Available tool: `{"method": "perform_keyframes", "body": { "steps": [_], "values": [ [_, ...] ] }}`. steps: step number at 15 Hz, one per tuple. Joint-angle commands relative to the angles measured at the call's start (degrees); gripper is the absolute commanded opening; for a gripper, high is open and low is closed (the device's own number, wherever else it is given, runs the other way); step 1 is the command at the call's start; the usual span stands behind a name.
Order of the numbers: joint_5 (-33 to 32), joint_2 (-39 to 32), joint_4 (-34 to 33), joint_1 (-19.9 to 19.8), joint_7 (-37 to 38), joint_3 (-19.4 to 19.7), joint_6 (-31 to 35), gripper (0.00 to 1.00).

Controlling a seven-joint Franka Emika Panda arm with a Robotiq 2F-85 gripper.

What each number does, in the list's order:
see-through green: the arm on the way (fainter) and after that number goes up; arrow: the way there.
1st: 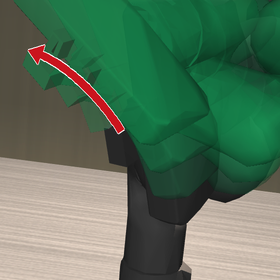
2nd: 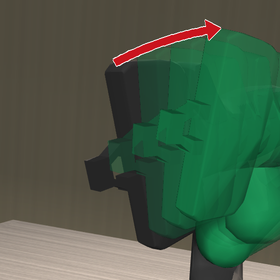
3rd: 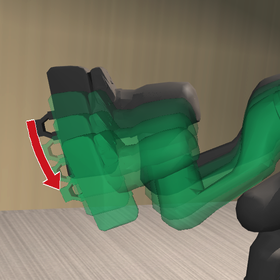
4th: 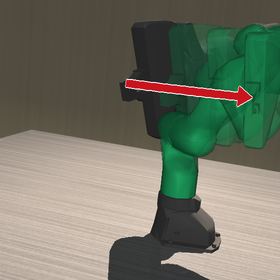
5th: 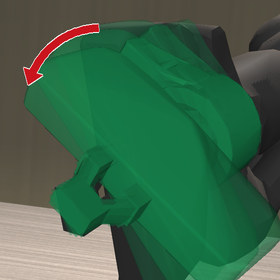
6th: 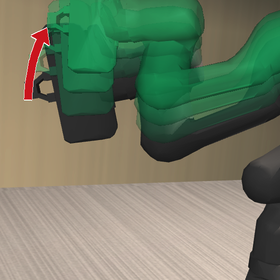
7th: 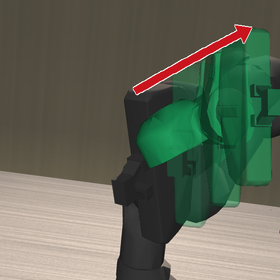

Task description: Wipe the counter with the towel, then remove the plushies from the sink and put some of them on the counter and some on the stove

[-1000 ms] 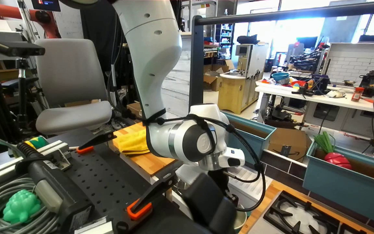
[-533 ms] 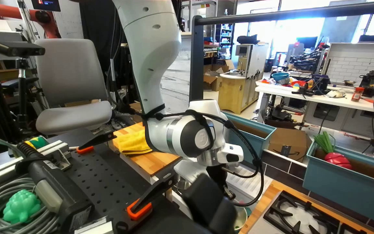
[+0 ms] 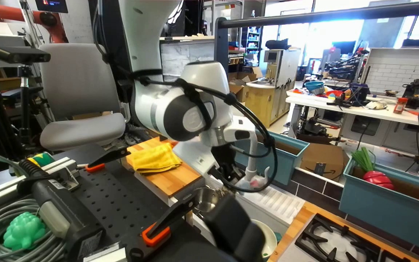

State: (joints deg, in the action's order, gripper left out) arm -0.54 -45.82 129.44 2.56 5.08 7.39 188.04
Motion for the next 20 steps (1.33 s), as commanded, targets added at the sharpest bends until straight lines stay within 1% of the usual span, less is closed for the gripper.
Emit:
{"method": "perform_keyframes", "body": {
  "steps": [1, 2, 3, 4, 5, 6, 7, 8, 9, 11, 12, 13, 14, 15, 16, 17, 18, 19, 20],
  "values": [
    [-0.39, 9.75, 8.37, -9.26, -0.82, -14.23, 3.08, 0.01],
    [-0.39, 10.40, 8.70, -11.83, -0.06, -18.83, 3.55, 0.01],
    [-2.28, 10.31, 8.36, -13.58, 2.61, -23.10, 3.27, 0.01],
    [-2.89, 9.59, 7.68, -15.77, 3.65, -27.63, 3.57, 0.01],
    [-0.59, 8.72, 6.69, -17.03, 3.07, -32.17, 3.02, 0.01],
    [0.00, 7.82, 5.55, -16.54, 4.14, -34.33, 2.87, 0.01],
    [1.27, 7.63, 4.41, -14.77, 5.45, -35.40, 3.07, 0.01],
    [2.64, 7.73, 3.09, -12.38, 6.77, -35.32, 2.72, 0.01],
    [3.95, 7.45, 1.38, -9.53, 7.89, -34.19, 2.75, 0.01],
    [6.15, 7.19, -1.21, -5.21, 9.10, -31.87, 2.70, 0.01],
    [7.32, 7.32, -2.26, -3.18, 9.43, -30.33, 1.75, 0.24],
    [8.72, 8.02, -3.05, 0.23, 9.65, -27.02, 0.47, 0.32],
    [9.98, 8.75, -3.73, 2.90, 9.88, -23.96, -2.34, 0.39],
    [10.97, 8.88, -4.21, 4.53, 10.25, -21.90, -3.96, 0.45],
    [11.93, 9.59, -4.50, 7.49, 10.68, -17.89, -6.50, 0.51],
    [12.15, 10.28, -4.52, 10.00, 11.07, -14.27, -8.83, 0.60],
    [11.57, 11.51, -3.69, 10.31, 10.91, -12.53, -11.01, 0.66],
    [11.04, 12.74, -3.02, 10.92, 11.01, -10.62, -13.02, 0.74],
    [10.05, 15.76, -0.96, 12.55, 11.21, -7.09, -16.39, 0.81]
  ]
}}
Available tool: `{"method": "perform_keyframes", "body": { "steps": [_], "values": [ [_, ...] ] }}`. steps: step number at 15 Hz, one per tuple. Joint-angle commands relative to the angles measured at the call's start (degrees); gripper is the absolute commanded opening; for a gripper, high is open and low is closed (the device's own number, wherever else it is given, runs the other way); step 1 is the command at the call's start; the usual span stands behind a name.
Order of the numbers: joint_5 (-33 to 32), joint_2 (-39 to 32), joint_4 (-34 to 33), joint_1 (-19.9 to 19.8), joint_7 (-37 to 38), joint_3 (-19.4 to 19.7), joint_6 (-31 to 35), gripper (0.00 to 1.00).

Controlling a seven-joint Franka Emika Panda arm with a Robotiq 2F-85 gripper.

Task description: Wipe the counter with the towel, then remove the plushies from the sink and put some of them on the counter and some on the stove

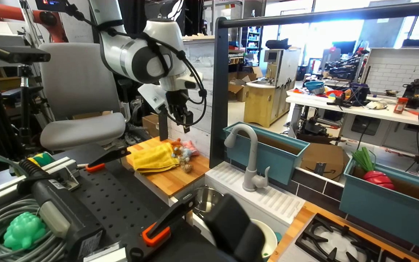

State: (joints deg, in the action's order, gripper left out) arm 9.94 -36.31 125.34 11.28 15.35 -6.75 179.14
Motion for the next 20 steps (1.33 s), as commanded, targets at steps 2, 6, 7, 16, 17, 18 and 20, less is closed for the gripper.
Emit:
{"method": "perform_keyframes", "body": {
  "steps": [2, 6, 7, 16, 17, 18, 20],
  "values": [
    [-4.09, 11.04, 6.12, 8.10, 2.78, 16.09, -13.42, 0.96],
    [-9.65, 9.34, 4.19, 6.22, 4.22, 18.45, -14.18, 1.00],
    [-9.55, 9.41, 4.18, 5.47, 4.01, 17.90, -14.14, 1.00],
    [-7.95, -2.51, -6.56, -8.68, 3.54, 21.59, -13.71, 1.00],
    [-7.36, -4.45, -8.00, -10.45, 3.21, 20.80, -13.09, 1.00],
    [-6.70, -7.07, -9.84, -11.46, 3.72, 20.28, -12.08, 0.99],
    [-6.11, -11.60, -12.85, -12.45, 3.58, 19.26, -12.85, 0.74]
  ]
}}
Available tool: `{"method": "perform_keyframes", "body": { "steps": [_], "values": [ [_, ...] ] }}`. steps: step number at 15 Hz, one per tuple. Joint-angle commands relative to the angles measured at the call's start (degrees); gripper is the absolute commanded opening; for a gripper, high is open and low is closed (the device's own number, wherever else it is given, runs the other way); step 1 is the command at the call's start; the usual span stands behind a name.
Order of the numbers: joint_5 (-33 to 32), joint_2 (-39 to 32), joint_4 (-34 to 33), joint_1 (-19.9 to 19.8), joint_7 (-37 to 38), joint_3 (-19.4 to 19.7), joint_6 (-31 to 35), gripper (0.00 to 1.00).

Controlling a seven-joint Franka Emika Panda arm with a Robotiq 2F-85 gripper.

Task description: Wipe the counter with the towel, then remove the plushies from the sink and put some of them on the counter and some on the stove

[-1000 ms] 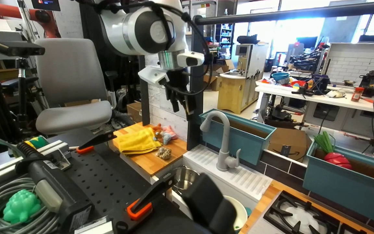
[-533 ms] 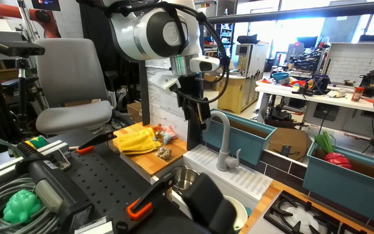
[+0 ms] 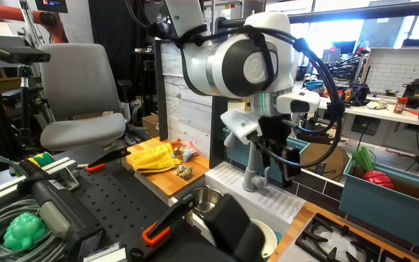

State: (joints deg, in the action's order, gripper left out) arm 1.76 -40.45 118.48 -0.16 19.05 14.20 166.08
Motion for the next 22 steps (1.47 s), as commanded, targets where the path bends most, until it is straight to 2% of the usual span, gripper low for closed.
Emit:
{"method": "perform_keyframes", "body": {
  "steps": [1, 3, 4, 5, 6, 7, 9, 10, 11, 12, 13, 14, 15, 18, 20, 22],
  "values": [
    [2.18, -9.68, -7.26, -0.98, -0.28, -2.19, -0.16, 0.71],
    [1.81, -14.72, -10.03, 0.63, -0.08, -1.88, -0.44, 0.55],
    [1.70, -17.19, -11.59, 1.39, 0.13, -1.75, -1.11, 0.60],
    [1.66, -19.57, -13.28, 2.09, 0.29, -1.56, -1.59, 0.57],
    [1.55, -21.71, -14.67, 2.99, 0.57, -1.07, -2.04, 0.72],
    [1.49, -23.60, -16.21, 3.63, 0.67, -0.77, -2.68, 0.77],
    [1.50, -26.47, -18.74, 4.41, 0.81, -0.13, -4.00, 0.71],
    [1.60, -27.76, -20.25, 4.41, 0.86, -0.01, -4.77, 0.51],
    [1.57, -28.74, -21.35, 4.44, 0.85, 0.22, -5.26, 0.48],
    [1.45, -29.57, -22.40, 4.57, 0.97, 0.56, -6.11, 0.40],
    [1.38, -30.11, -23.34, 4.65, 1.03, 0.54, -6.53, 0.63],
    [1.20, -30.74, -24.35, 4.78, 1.15, 0.74, -7.48, 0.78],
    [1.08, -31.05, -24.66, 4.90, 1.34, 1.07, -8.16, 0.80],
    [0.73, -31.80, -25.69, 4.75, 1.39, 1.81, -10.47, 0.99],
    [0.66, -31.50, -25.41, 4.36, 1.12, 1.96, -11.06, 0.94],
    [0.39, -31.20, -24.94, 4.55, 1.04, 2.23, -11.47, 0.80]
  ]
}}
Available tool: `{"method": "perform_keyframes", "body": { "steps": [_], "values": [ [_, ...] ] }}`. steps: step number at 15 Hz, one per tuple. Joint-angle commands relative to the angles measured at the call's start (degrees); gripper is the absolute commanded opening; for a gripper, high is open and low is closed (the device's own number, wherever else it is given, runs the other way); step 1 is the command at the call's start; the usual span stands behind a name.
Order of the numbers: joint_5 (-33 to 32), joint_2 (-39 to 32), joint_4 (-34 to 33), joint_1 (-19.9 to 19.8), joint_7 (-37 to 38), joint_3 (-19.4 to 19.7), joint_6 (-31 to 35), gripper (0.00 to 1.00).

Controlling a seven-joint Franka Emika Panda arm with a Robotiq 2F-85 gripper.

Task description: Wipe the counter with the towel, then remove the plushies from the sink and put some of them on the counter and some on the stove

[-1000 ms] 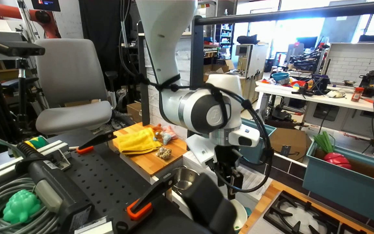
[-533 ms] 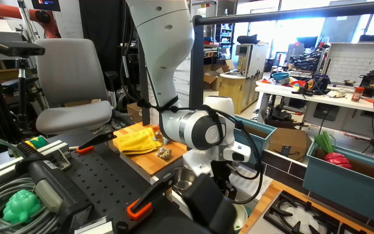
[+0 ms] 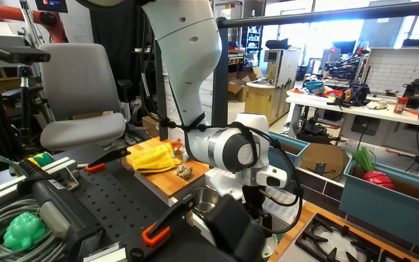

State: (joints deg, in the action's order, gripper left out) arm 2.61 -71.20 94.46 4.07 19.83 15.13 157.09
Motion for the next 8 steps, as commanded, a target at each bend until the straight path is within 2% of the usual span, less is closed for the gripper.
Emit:
{"method": "perform_keyframes", "body": {
  "steps": [1, 3, 5, 7, 8],
  "values": [
    [-0.76, -0.39, -0.50, 0.58, 0.02, 1.34, -2.11, 0.69],
    [-1.41, -0.19, 0.59, 1.53, -0.36, 1.71, -1.94, 0.55],
    [-1.98, -0.15, 1.42, 2.32, -0.79, 1.80, -1.70, 0.58],
    [-2.81, -0.04, 2.22, 2.73, -1.24, 2.11, -1.91, 0.66],
    [-3.03, 0.15, 2.48, 2.67, -1.33, 2.16, -1.82, 0.66]
  ]
}}
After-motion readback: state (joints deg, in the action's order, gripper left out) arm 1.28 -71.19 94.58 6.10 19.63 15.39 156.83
